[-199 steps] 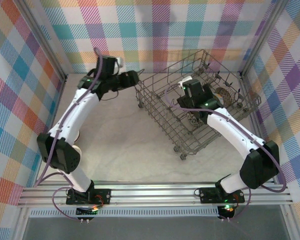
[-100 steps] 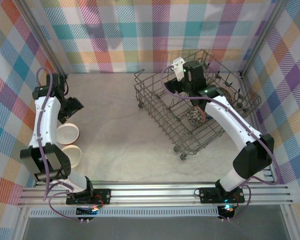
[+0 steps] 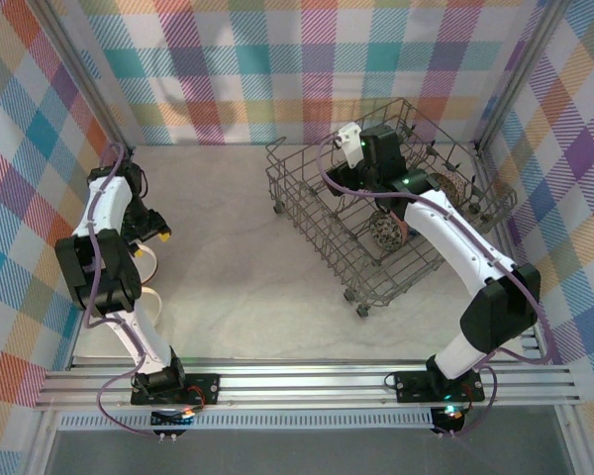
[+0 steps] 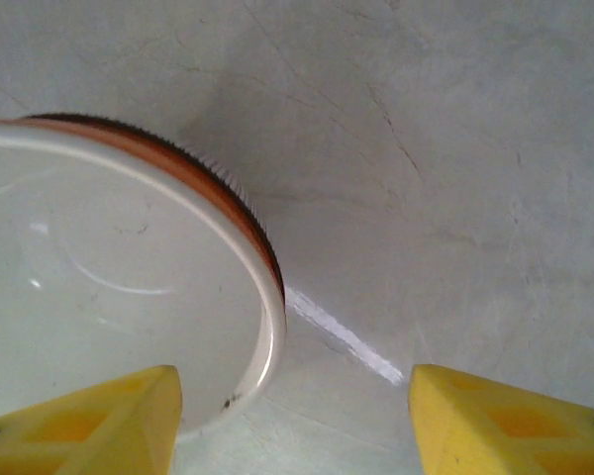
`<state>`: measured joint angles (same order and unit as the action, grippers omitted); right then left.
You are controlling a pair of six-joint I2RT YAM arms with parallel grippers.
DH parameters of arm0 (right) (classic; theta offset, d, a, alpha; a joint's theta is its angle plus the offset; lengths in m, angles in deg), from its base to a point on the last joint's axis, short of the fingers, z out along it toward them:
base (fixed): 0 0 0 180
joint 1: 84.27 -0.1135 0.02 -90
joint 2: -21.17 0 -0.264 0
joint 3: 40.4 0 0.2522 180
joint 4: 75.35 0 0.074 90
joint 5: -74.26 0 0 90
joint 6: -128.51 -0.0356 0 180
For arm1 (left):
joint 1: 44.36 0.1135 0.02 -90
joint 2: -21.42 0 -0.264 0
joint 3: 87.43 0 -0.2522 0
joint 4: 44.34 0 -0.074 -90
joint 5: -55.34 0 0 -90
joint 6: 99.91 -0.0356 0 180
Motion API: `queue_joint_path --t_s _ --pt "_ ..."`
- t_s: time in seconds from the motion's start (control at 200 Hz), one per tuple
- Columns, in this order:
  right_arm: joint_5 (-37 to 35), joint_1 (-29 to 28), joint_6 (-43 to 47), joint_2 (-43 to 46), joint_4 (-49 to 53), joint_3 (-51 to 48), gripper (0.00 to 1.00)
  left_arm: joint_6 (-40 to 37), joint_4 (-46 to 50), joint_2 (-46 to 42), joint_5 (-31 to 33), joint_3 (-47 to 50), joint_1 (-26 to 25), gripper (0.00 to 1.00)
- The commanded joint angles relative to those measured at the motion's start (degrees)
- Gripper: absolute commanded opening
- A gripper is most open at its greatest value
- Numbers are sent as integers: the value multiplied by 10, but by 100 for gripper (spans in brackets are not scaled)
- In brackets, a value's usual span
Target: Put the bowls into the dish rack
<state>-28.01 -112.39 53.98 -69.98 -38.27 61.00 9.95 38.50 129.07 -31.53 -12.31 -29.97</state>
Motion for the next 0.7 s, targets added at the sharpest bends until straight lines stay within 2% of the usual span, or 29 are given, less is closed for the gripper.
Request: queue_joint_path --t_s 0.0,0.19,0.425,0.58,0.695 --pt "16 3 -14 -9 6 -6 99 -9 17 25 17 -30 7 59" --pt "16 3 -19 -16 15 1 99 -19 32 74 30 -63 7 53" --pt "13 3 -25 -21 21 0 100 -30 40 92 30 -72 7 45" --pt "15 3 -31 -26 20 1 100 -34 39 86 30 -68 7 34" --pt "17 3 -33 -30 19 3 100 -40 43 86 30 -67 7 30"
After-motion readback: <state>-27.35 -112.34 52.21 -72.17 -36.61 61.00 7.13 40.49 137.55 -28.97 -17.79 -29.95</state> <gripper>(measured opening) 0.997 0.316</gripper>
